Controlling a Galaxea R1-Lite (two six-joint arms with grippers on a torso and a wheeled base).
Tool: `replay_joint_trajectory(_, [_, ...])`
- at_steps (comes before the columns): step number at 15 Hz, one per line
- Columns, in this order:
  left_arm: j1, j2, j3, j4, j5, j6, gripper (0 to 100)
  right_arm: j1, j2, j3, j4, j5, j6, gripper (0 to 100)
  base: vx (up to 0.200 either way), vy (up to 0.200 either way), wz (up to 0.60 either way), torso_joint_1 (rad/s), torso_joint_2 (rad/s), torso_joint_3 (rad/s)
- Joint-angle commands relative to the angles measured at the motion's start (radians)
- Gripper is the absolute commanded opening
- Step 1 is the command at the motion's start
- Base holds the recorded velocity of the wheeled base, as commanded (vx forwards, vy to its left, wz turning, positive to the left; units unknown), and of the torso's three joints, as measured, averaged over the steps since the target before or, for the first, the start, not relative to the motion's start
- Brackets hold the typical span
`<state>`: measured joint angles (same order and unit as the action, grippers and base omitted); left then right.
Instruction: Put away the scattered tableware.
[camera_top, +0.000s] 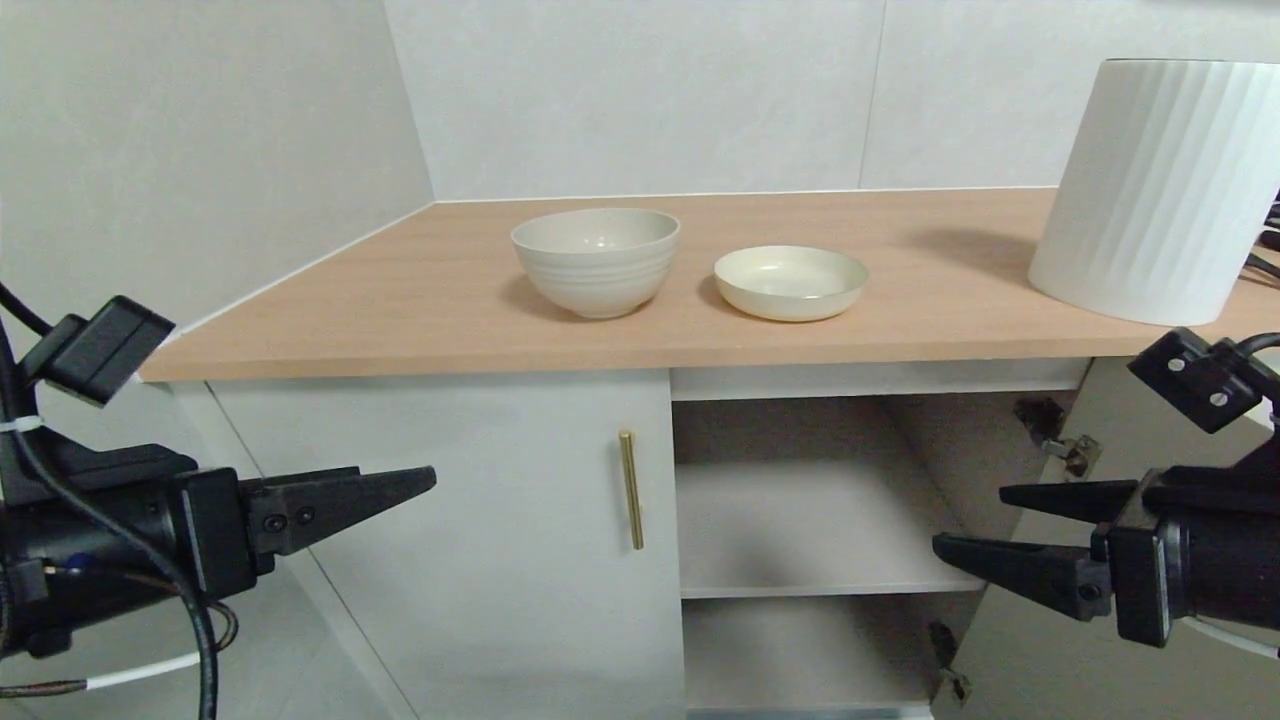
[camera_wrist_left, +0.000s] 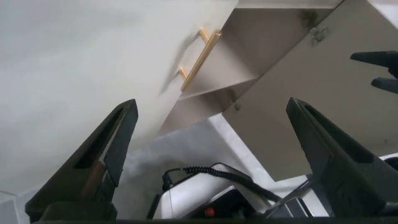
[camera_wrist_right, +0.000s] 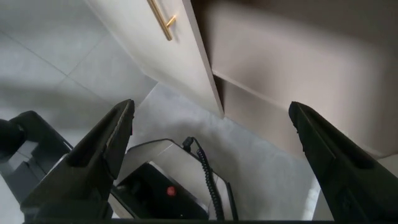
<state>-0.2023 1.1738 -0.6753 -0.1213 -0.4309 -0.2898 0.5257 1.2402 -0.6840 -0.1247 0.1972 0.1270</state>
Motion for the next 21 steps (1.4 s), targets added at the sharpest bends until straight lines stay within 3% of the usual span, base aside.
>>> replay_joint_trajectory(1, [0.0,0.004,0.0,0.0,0.0,0.0,100,0.0,0.001,0.001,-0.001,-0.001,0.0,100,0.0,0.0,0.0,0.1,-0.26,-0.295])
replay_joint_trajectory(17, [0.001,0.032,-0.001,-0.003,0.001,0.0,100,-0.004,0.033,0.003,-0.001,-0.002,-0.001,100,0.0,0.0,0.0,0.193,-0.5,-0.287])
replay_joint_trajectory(21, [0.0,0.058,-0.006,-0.009,0.0,-0.008,100,-0.006,0.105,0.034,-0.142,-0.048,-0.001,100,0.0,0.0,0.0,0.17,-0.38,-0.205])
